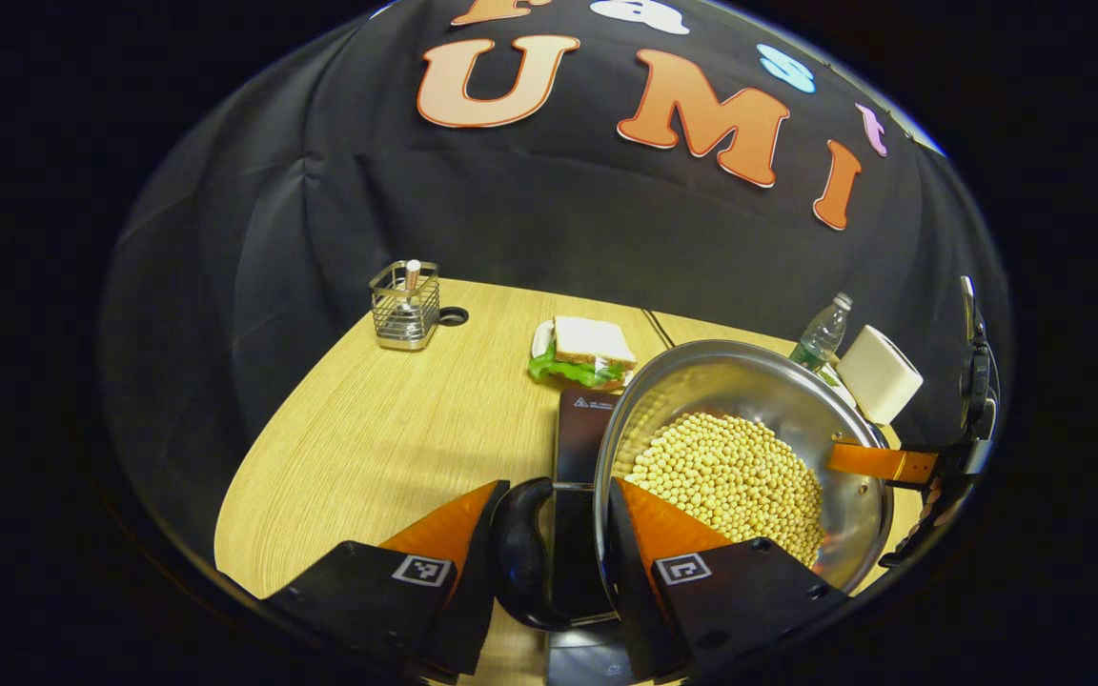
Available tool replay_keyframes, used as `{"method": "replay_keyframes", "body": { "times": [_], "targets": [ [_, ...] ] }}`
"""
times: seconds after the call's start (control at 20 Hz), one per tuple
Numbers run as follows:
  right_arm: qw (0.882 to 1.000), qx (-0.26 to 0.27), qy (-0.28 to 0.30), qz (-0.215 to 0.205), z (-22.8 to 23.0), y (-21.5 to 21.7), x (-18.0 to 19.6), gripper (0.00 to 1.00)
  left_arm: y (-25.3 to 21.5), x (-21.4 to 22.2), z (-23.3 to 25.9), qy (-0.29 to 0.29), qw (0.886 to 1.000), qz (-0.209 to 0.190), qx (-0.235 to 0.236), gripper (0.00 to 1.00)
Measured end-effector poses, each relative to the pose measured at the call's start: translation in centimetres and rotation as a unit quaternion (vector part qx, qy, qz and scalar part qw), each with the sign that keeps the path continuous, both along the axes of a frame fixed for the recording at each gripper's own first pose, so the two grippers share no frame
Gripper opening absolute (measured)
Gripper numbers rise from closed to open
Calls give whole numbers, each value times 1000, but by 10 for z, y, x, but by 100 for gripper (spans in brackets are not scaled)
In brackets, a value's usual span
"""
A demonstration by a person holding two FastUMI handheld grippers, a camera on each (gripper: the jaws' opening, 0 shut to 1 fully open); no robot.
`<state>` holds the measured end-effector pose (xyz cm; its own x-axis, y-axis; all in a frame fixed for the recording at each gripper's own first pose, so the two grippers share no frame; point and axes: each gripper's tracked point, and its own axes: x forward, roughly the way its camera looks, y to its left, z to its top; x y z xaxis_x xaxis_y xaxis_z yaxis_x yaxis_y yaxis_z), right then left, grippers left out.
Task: First push the handle of the pot to place it horizontally, then grasp the pot with both hands and set it on the induction cooktop.
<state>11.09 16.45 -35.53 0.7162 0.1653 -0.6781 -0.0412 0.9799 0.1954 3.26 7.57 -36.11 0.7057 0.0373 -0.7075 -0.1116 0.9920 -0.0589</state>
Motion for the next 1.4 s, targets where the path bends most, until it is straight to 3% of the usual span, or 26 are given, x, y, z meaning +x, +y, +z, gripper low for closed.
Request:
{"method": "replay_keyframes", "body": {
  "times": [0.4,0.45,0.75,0.8,0.9,0.95,1.15,1.4],
  "targets": [
    [1000,-1,8,13,-13,5,-1,56,9,-2,-15,15,1000,3,-6,64],
    [1000,-3,8,15,-14,4,-1,52,10,-3,-17,19,1000,4,-6,61],
    [1000,-1,-17,14,1,4,2,76,22,-9,-21,33,999,13,37,74],
    [1000,-4,-21,13,3,1,2,81,22,-9,-18,30,999,18,38,89],
    [999,-6,-32,12,11,-6,2,89,26,-9,-11,24,998,32,46,98],
    [999,-5,-38,9,19,-11,1,94,27,-8,-4,17,998,35,52,97],
    [997,7,-79,-4,65,-37,-5,95,23,11,63,-71,992,32,98,99],
    [986,8,-165,-24,145,-84,-17,95,-27,25,179,-193,977,14,93,98]
  ]
}}
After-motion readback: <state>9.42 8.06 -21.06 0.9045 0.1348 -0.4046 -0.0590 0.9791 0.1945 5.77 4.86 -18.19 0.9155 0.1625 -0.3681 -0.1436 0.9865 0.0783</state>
